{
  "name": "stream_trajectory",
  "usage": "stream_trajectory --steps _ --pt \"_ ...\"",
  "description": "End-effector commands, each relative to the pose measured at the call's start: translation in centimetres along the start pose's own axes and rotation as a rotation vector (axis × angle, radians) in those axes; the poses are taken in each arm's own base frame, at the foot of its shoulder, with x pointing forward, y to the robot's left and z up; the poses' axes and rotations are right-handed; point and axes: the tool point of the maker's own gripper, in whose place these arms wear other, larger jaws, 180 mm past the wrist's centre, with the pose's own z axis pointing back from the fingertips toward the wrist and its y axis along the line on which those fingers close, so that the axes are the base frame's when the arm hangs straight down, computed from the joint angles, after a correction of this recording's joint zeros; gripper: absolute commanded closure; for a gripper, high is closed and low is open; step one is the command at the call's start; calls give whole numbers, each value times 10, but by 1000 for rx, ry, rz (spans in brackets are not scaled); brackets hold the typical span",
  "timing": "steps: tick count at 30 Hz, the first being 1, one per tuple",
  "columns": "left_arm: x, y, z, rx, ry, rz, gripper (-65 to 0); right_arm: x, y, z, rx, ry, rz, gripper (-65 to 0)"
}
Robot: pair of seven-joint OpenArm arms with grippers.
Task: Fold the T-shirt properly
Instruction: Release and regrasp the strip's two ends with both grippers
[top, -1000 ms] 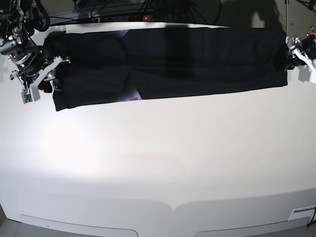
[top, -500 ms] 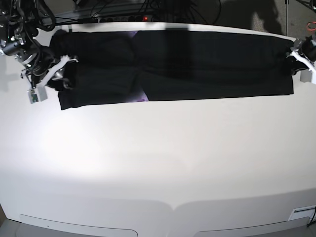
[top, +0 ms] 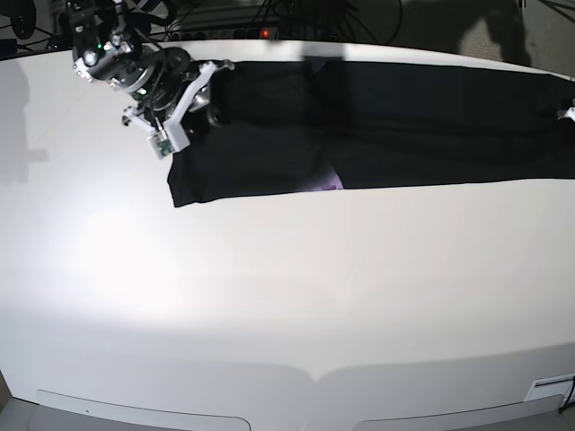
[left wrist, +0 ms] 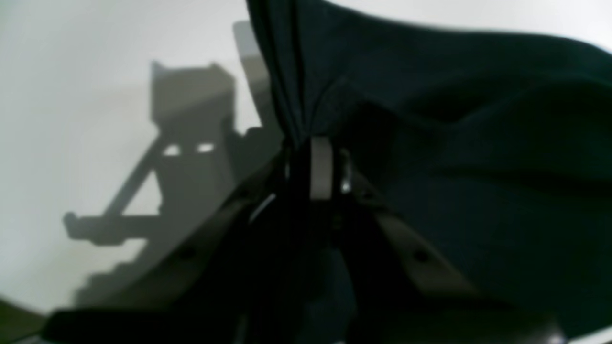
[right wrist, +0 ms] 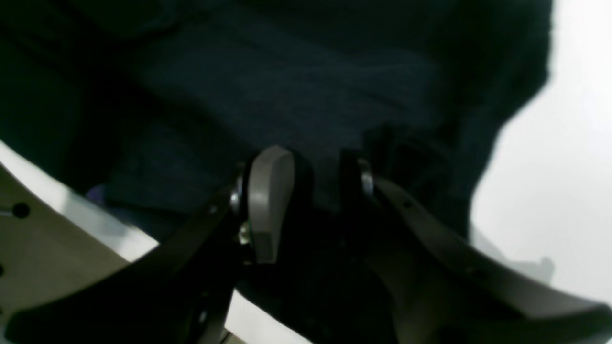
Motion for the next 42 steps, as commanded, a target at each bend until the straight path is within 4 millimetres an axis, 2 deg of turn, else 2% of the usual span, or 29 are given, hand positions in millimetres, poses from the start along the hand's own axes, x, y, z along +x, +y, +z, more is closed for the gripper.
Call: stream_trajectory --steps 1,4,8,12,16,21,26,31,36,37,39,40,42 --pt "23 -11 6 -40 -48 -22 0 13 -3 2 -12 -40 31 -212" --pt "32 -56 11 -180 -39 10 0 16 -5 1 -18 -46 39 -212" --pt "26 -123 22 -369 -39 27 0 22 -8 0 -23 -52 47 -212" --pt "15 -171 33 -467 -95 88 0 31 -11 -2 -29 -66 57 -212" --pt "18 -210 45 -560 -166 177 0 39 -14 -3 -32 -84 64 -212" --pt "12 -243 39 -592 -187 228 0 41 -15 -4 -35 -81 68 -212" --pt "-10 -282 25 -617 -104 130 0 42 -15 -4 -35 -82 68 -212" --pt "-20 -312 22 -659 -89 59 0 42 -15 -4 -35 -82 69 -212" --pt "-14 -332 26 -708 -143 61 0 42 -15 -4 -35 -82 68 -212" --pt "-12 -335 27 -716 -154 65 -35 41 -15 -4 -35 -81 68 -212" --pt "-12 -339 28 -729 -162 68 -190 42 -15 -4 -35 -82 68 -212" --pt "-12 -341 29 -734 -164 68 -248 42 -15 -4 -35 -81 69 -212" --pt "-11 -343 29 -740 -162 64 -282 42 -15 -4 -35 -82 68 -212"
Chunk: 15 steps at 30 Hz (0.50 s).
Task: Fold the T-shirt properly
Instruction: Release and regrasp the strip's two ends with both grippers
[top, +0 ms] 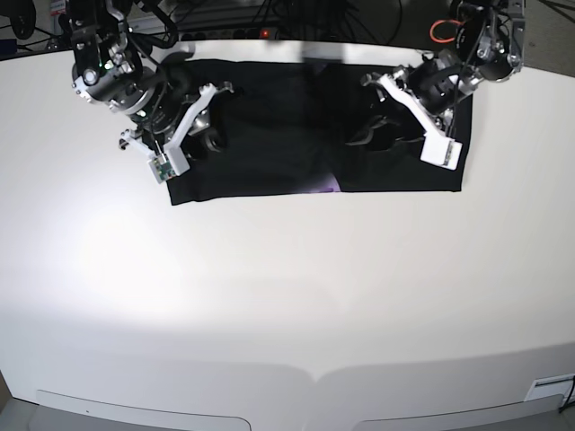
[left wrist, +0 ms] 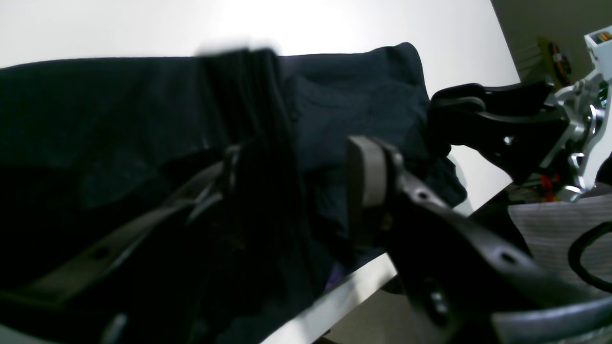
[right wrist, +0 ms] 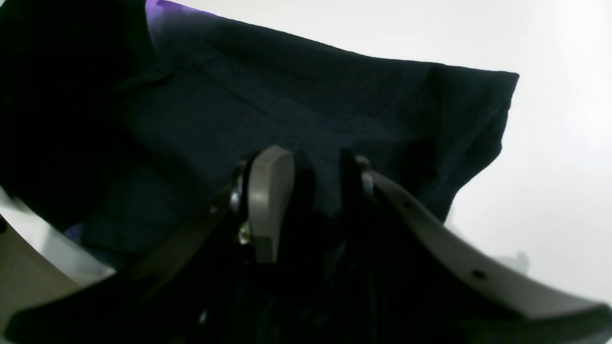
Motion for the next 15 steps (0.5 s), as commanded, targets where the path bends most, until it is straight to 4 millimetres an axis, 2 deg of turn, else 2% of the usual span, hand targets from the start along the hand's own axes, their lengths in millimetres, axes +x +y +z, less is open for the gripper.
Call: stream_trajectory --steps 1,5,7,11,15 --pt "14 -7 0 -29 -45 -11 -282 12 -1 3 1 -41 11 -212" --pt "28 -15 -2 -83 -82 27 -281 12 -1 3 1 -41 11 -212" --pt "31 -13 -4 -78 -59 -6 -281 12 -2 3 -1 -39 11 -212" --pt "36 14 4 6 -1 -99 -281 2 -10 8 7 28 -51 -212" --pt "46 44 26 98 -8 -136 -281 -10 -36 20 -30 157 -115 -212"
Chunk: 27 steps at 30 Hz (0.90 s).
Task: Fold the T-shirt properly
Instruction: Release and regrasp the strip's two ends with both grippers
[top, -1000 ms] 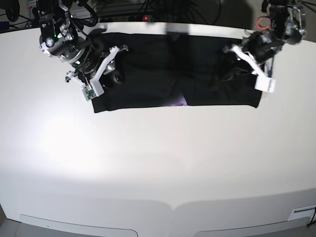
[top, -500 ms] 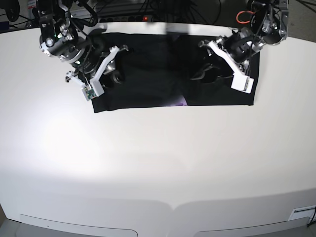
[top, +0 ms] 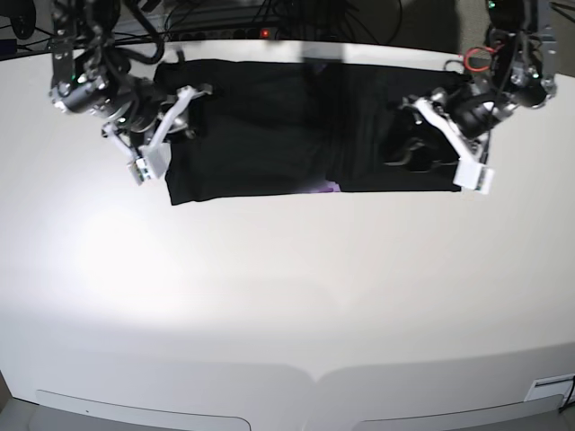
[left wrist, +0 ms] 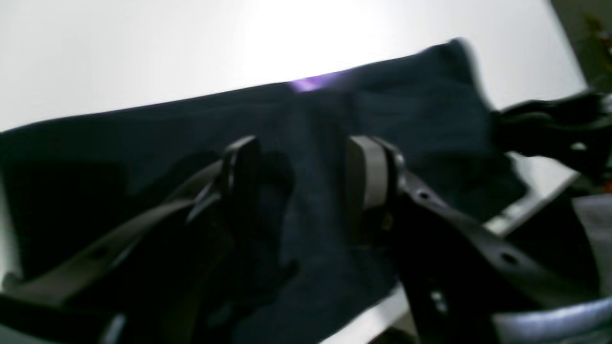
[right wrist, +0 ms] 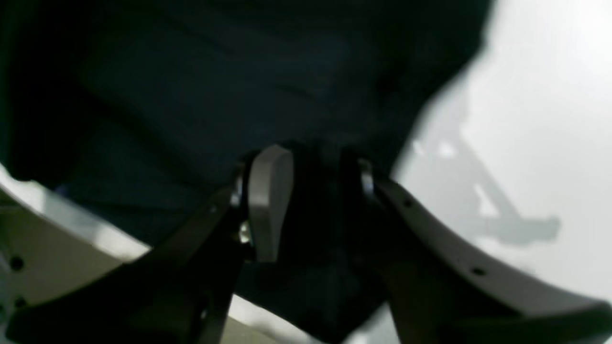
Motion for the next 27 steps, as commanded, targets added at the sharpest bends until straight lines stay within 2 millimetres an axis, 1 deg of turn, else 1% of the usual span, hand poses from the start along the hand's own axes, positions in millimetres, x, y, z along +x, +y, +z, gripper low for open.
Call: stream_trajectory --steps 1,4,7,10,15,18,19,22,23,27 --pt "14 0 6 -4 -49 -15 -281 16 -8 8 -9 -47 1 -212" --pt "17 13 14 35 -58 -15 -281 27 -26 21 -24 -66 -58 -212" --pt "15 17 17 47 -56 -10 -281 30 -33 31 7 -79 -103 -212" --pt "11 16 18 48 -50 -4 -281 16 -46 29 -10 -32 -129 -212" --pt "9 16 18 48 -46 -1 -281 -8 -63 13 50 39 -258 -212" --pt "10 16 18 48 -48 -2 -281 -11 -62 4 129 53 -258 -213" --pt "10 16 18 48 -48 -2 -281 -9 -61 3 151 46 -253 -234" --pt "10 16 18 48 -49 -2 -281 -7 -60 -1 183 31 -231 -335" --pt "10 16 18 48 -49 -2 -281 -10 -59 -3 187 40 -231 -349" --pt "10 16 18 48 -49 -2 -281 -24 -52 -13 212 87 -246 -350"
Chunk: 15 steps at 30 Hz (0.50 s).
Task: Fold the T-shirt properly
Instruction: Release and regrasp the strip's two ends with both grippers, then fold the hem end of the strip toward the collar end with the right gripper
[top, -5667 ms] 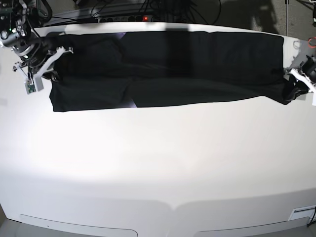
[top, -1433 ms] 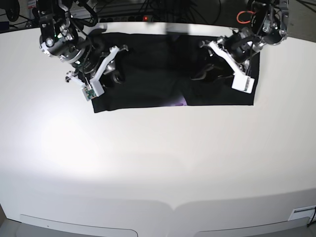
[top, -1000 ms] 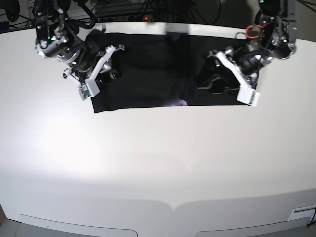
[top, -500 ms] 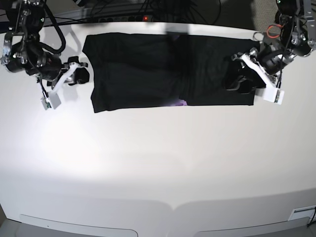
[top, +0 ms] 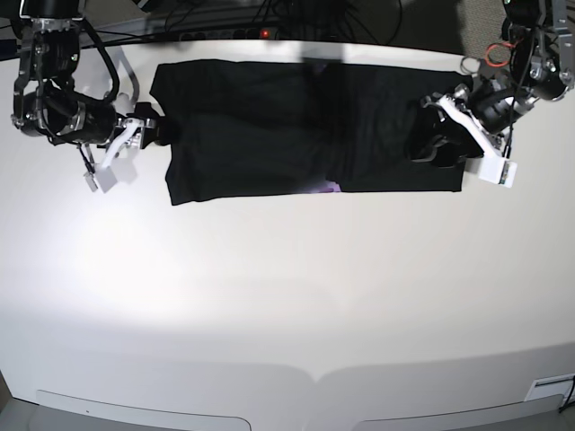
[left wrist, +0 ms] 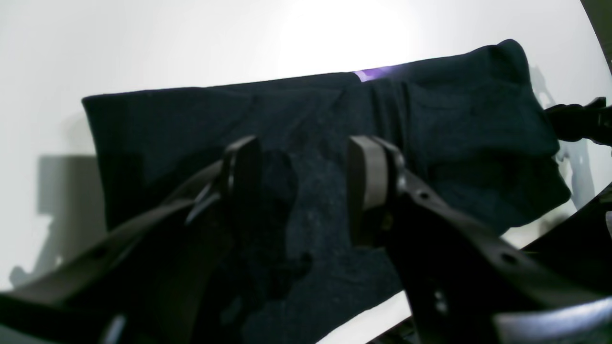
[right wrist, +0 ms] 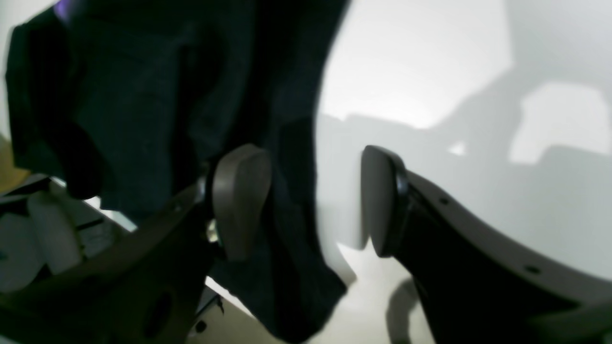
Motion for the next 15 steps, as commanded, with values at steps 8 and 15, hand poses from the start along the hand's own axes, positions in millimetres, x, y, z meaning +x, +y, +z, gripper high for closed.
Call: stream_trajectory --steps 8,15 --pt "14 -3 3 -15 -49 -17 -281 -9 24 -21 107 29 -6 -350" --pt "14 -3 3 -15 -49 -17 -281 -24 49 -38 176 93 31 -346"
